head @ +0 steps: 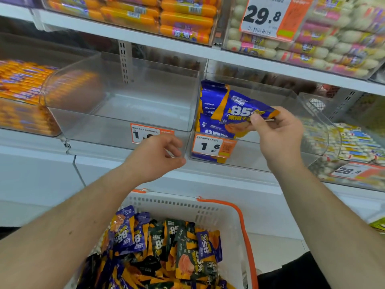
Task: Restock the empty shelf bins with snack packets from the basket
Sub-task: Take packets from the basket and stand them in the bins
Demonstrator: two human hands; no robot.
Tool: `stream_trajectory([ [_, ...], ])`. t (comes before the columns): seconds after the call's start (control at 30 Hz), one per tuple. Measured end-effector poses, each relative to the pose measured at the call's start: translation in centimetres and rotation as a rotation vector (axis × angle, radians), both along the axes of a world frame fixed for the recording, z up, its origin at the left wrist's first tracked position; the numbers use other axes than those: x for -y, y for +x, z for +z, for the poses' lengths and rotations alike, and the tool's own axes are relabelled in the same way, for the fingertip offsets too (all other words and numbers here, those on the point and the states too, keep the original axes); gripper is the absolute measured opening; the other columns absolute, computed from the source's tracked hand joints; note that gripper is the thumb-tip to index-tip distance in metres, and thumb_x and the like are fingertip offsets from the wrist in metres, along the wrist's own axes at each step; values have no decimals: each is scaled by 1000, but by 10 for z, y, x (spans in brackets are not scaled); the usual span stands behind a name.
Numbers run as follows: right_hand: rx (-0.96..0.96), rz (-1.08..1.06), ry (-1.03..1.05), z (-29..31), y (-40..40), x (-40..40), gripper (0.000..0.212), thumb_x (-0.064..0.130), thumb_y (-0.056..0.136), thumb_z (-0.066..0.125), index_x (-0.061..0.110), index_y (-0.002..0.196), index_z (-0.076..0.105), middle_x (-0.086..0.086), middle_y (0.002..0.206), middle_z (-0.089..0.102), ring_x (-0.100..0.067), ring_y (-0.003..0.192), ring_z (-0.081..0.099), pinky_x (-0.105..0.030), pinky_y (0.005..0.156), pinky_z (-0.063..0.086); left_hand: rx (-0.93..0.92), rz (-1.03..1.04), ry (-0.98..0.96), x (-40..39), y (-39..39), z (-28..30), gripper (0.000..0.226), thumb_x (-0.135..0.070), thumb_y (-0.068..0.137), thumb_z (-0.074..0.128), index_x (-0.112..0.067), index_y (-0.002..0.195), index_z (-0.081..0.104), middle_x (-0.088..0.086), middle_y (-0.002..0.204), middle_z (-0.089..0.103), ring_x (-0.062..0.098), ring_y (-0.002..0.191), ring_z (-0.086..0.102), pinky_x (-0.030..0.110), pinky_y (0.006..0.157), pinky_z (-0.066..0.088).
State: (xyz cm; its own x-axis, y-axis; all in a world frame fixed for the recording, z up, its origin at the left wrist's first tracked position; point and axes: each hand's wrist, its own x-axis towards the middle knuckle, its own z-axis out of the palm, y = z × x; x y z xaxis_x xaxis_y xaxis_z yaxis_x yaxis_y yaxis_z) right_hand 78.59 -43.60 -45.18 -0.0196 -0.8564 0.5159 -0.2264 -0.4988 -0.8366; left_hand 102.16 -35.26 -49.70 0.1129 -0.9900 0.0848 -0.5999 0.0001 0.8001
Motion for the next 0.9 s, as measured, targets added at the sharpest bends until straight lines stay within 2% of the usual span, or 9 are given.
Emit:
stream_trajectory([
  [0.1,-61,-30,48,-12,7,9,17,10,89,69,25,84,65,4,76,72,-20,76,71,-36,74,59,12,-9,8,-1,0,-3,26,-28,81,77,-32,101,60,-15,89,66,3,74,61,18,67,47],
  [0.23,-370,-95,91,-30,21,19,3,23,87,71,21,89,72,1,89,64,-14,77,61,-32,77,53,38,-19,47,-1,0,-9,27,-29,81,77,-32,102,61,-15,91,66,2,77,61,15,65,46],
  [0.3,-538,-133,96,-36,26,22,13,27,86,72,15,82,71,0,88,59,-17,80,56,-36,80,50,42,-36,75,-2,-1,-12,25,-29,81,77,-33,100,62,-15,92,67,2,76,62,16,66,46],
  [0.4,-633,-156,208,-33,29,24,23,38,87,70,22,70,66,2,86,67,-27,93,61,-48,92,47,66,-80,112,-4,-3,-17,23,-29,81,77,-34,98,62,-16,92,66,2,77,62,16,66,47],
  [0.5,-712,-179,299,-28,25,25,27,45,90,63,21,80,70,7,77,64,-24,92,57,-40,100,38,84,-112,135,-5,-5,-19,24,-28,81,77,-36,97,61,-17,93,66,1,78,62,11,60,43],
  [0.63,-758,-198,316,-28,26,27,31,49,92,57,22,85,70,10,75,61,-22,91,53,-36,90,26,159,-163,189,-6,-7,-24,25,-30,82,76,-35,101,61,-19,95,63,0,81,61,11,63,43],
  [0.77,-677,-431,57,-42,24,16,25,49,80,62,25,82,67,3,92,67,-28,105,53,-35,89,27,201,-217,249,-8,-7,-36,24,-31,82,75,-36,101,60,-21,96,61,-2,82,61,11,67,44],
  [0.83,-578,-520,-233,-50,23,5,24,40,73,61,21,85,67,-4,94,64,-31,99,54,-34,82,27,219,-249,276,-10,-8,-43,24,-31,83,74,-35,101,60,-21,96,60,-3,81,59,10,66,42],
  [0.9,-533,-465,-461,-60,30,-9,20,31,70,61,17,83,65,-6,89,60,-29,90,52,-32,75,25,257,-293,308,-13,-10,-51,23,-31,83,74,-35,102,60,-21,97,61,-3,81,59,11,66,40],
])
